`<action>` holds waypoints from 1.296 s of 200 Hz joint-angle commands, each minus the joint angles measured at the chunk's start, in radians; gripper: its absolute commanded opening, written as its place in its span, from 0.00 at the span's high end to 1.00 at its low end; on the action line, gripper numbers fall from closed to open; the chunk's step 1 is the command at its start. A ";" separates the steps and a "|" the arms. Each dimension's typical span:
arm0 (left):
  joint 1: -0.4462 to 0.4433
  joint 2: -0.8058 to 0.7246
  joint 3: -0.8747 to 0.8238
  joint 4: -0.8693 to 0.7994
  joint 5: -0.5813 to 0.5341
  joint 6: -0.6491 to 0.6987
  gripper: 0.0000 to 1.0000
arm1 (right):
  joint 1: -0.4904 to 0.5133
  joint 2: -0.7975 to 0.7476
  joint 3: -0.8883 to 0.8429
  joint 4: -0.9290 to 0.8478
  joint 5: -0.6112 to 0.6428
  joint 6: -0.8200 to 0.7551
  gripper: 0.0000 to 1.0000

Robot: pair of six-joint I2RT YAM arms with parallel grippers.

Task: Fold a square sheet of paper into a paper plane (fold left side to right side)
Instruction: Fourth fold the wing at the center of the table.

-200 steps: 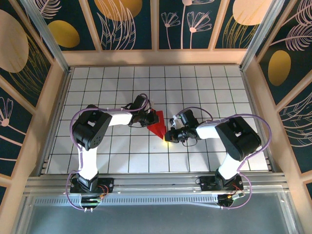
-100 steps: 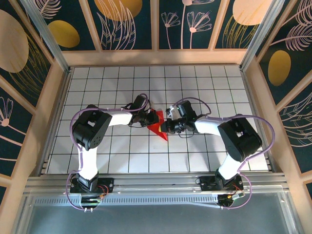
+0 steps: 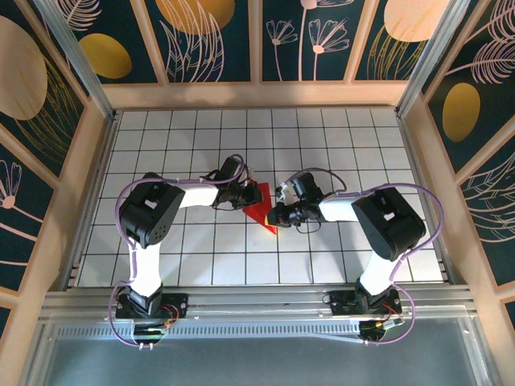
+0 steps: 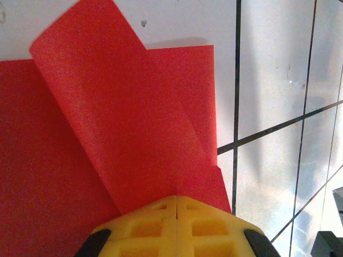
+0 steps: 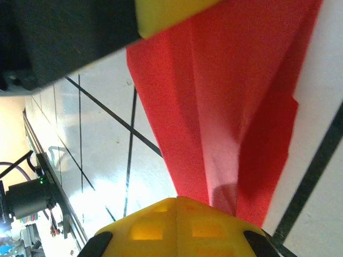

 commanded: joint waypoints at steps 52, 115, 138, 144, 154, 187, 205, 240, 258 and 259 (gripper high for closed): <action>0.004 0.039 -0.006 -0.118 -0.076 0.025 1.00 | 0.005 -0.005 -0.052 0.030 -0.003 0.004 1.00; 0.004 0.039 -0.004 -0.117 -0.075 0.024 1.00 | -0.004 -0.056 -0.026 0.076 -0.005 0.014 1.00; 0.004 0.040 -0.004 -0.117 -0.074 0.024 1.00 | -0.008 -0.028 0.020 0.049 0.016 -0.024 1.00; 0.004 0.040 -0.004 -0.116 -0.074 0.023 1.00 | -0.009 -0.019 0.029 0.049 0.020 -0.028 1.00; 0.004 0.040 -0.006 -0.115 -0.074 0.023 1.00 | -0.009 -0.004 0.041 0.052 0.026 -0.034 1.00; 0.004 0.039 -0.006 -0.114 -0.074 0.023 1.00 | -0.009 0.044 0.068 0.057 0.037 -0.046 1.00; 0.004 0.039 -0.005 -0.114 -0.074 0.022 1.00 | -0.009 0.055 0.062 0.060 0.036 -0.046 1.00; 0.005 0.040 -0.004 -0.115 -0.075 0.023 1.00 | -0.003 0.050 0.024 0.077 0.023 -0.033 1.00; 0.004 0.041 -0.004 -0.115 -0.075 0.021 1.00 | 0.002 0.041 0.004 0.081 0.022 -0.027 1.00; 0.004 0.041 -0.004 -0.115 -0.075 0.022 1.00 | 0.002 0.041 0.003 0.081 0.023 -0.027 1.00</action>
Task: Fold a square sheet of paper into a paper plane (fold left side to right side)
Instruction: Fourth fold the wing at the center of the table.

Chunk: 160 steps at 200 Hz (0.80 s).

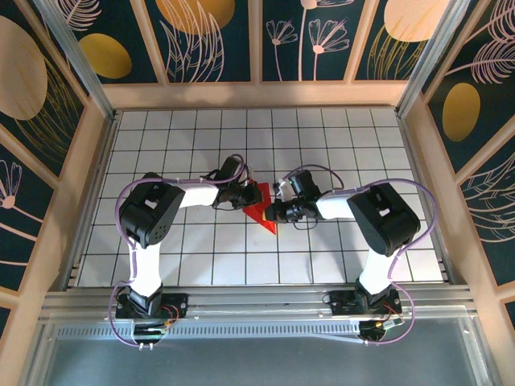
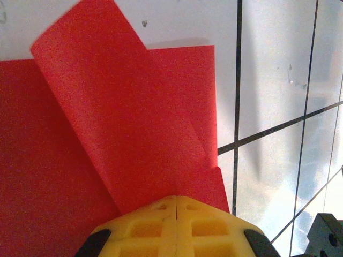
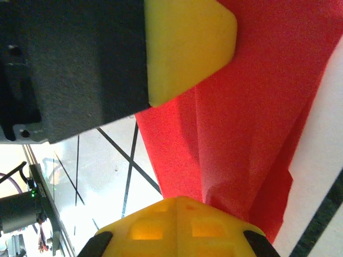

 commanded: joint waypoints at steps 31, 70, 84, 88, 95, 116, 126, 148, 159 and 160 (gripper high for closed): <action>0.004 0.040 -0.008 -0.109 -0.074 0.023 1.00 | 0.008 -0.026 -0.062 0.021 -0.003 0.006 1.00; 0.004 0.042 -0.009 -0.109 -0.075 0.022 1.00 | 0.016 -0.044 -0.082 0.020 -0.002 0.013 1.00; 0.005 0.044 -0.009 -0.110 -0.077 0.023 1.00 | 0.017 -0.051 -0.088 0.019 0.000 0.014 1.00; 0.005 0.044 -0.009 -0.111 -0.077 0.022 1.00 | 0.019 -0.052 -0.090 0.018 0.000 0.016 1.00; 0.005 0.043 -0.009 -0.111 -0.077 0.022 1.00 | 0.020 -0.054 -0.093 0.018 0.000 0.016 1.00; 0.004 0.044 -0.009 -0.111 -0.079 0.022 1.00 | 0.026 -0.059 -0.100 0.012 0.001 0.017 1.00; 0.004 0.045 -0.007 -0.111 -0.080 0.023 1.00 | 0.031 -0.062 -0.102 0.007 0.003 0.017 1.00; 0.004 0.047 -0.006 -0.113 -0.080 0.022 1.00 | 0.033 -0.071 -0.108 -0.003 0.009 0.016 1.00; 0.005 0.048 -0.004 -0.114 -0.080 0.022 1.00 | 0.033 -0.076 -0.113 -0.005 0.010 0.017 1.00; 0.005 0.048 -0.004 -0.114 -0.080 0.021 1.00 | 0.034 -0.076 -0.113 -0.006 0.010 0.016 1.00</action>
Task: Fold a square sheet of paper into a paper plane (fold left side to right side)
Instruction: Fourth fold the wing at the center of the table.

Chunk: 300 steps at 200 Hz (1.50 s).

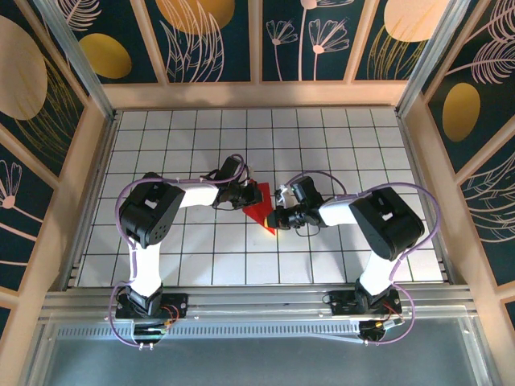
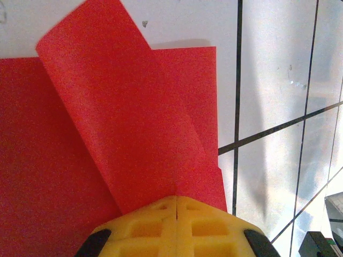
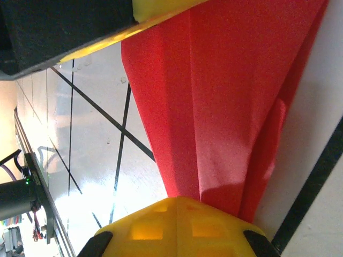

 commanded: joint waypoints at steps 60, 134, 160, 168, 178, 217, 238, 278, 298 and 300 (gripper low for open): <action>0.004 0.050 -0.003 -0.114 -0.081 0.025 1.00 | 0.015 -0.046 -0.044 -0.075 0.016 0.006 1.00; 0.005 0.051 0.001 -0.118 -0.083 0.027 1.00 | 0.021 -0.059 -0.061 -0.092 0.017 0.003 1.00; 0.004 0.054 0.005 -0.120 -0.083 0.026 1.00 | 0.024 -0.064 -0.067 -0.100 0.017 0.000 1.00; 0.004 0.054 0.004 -0.120 -0.083 0.026 1.00 | 0.023 -0.066 -0.068 -0.103 0.018 0.000 1.00; 0.004 0.054 0.004 -0.121 -0.083 0.027 1.00 | 0.025 -0.066 -0.068 -0.103 0.017 0.000 1.00; 0.004 0.054 0.004 -0.124 -0.086 0.029 1.00 | 0.027 -0.069 -0.069 -0.120 0.026 -0.004 1.00; 0.005 0.054 0.004 -0.124 -0.087 0.029 1.00 | 0.028 -0.074 -0.073 -0.132 0.034 -0.009 1.00; 0.005 0.056 0.004 -0.125 -0.087 0.029 1.00 | 0.030 -0.085 -0.079 -0.149 0.039 -0.015 1.00; 0.005 0.056 0.005 -0.125 -0.087 0.029 1.00 | 0.030 -0.091 -0.079 -0.162 0.046 -0.020 1.00; 0.004 0.056 0.005 -0.125 -0.087 0.030 1.00 | 0.030 -0.092 -0.079 -0.164 0.047 -0.021 1.00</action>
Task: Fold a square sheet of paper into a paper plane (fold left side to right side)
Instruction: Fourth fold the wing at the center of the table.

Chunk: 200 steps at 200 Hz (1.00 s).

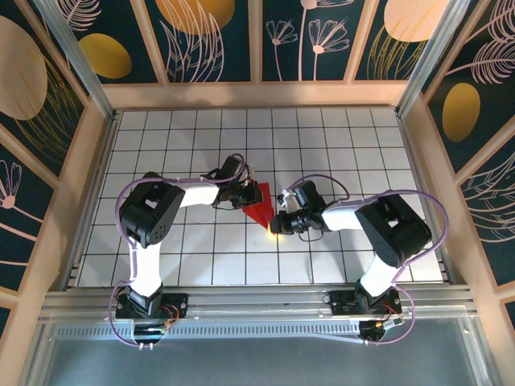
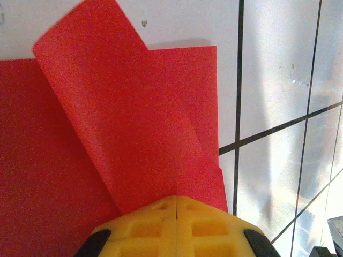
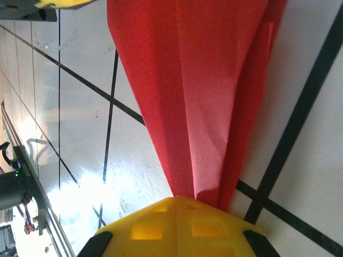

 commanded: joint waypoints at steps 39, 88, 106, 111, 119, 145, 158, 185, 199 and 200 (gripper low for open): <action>0.005 0.052 -0.010 -0.101 -0.087 0.021 1.00 | 0.014 -0.029 -0.028 -0.124 0.018 -0.023 1.00; 0.004 0.051 -0.010 -0.101 -0.088 0.021 1.00 | 0.015 -0.038 -0.033 -0.132 0.023 -0.024 1.00; 0.004 0.052 -0.010 -0.101 -0.090 0.021 1.00 | 0.015 -0.043 -0.037 -0.134 0.023 -0.024 1.00; 0.006 0.053 -0.010 -0.101 -0.090 0.021 1.00 | 0.015 -0.043 -0.037 -0.134 0.023 -0.024 1.00; 0.004 0.054 -0.010 -0.101 -0.090 0.021 1.00 | 0.014 -0.046 -0.039 -0.136 0.023 -0.024 1.00; 0.005 0.054 -0.010 -0.101 -0.090 0.021 1.00 | 0.015 -0.052 -0.042 -0.144 0.027 -0.026 1.00; 0.004 0.054 -0.009 -0.103 -0.090 0.021 1.00 | 0.014 -0.055 -0.043 -0.148 0.028 -0.029 1.00; 0.004 0.053 -0.009 -0.101 -0.090 0.022 1.00 | 0.013 -0.069 -0.043 -0.164 0.028 -0.032 1.00; 0.005 0.052 -0.009 -0.101 -0.090 0.022 1.00 | 0.010 -0.090 -0.034 -0.178 0.015 -0.033 1.00; 0.004 0.052 -0.009 -0.101 -0.089 0.022 1.00 | 0.009 -0.092 -0.034 -0.179 0.013 -0.033 1.00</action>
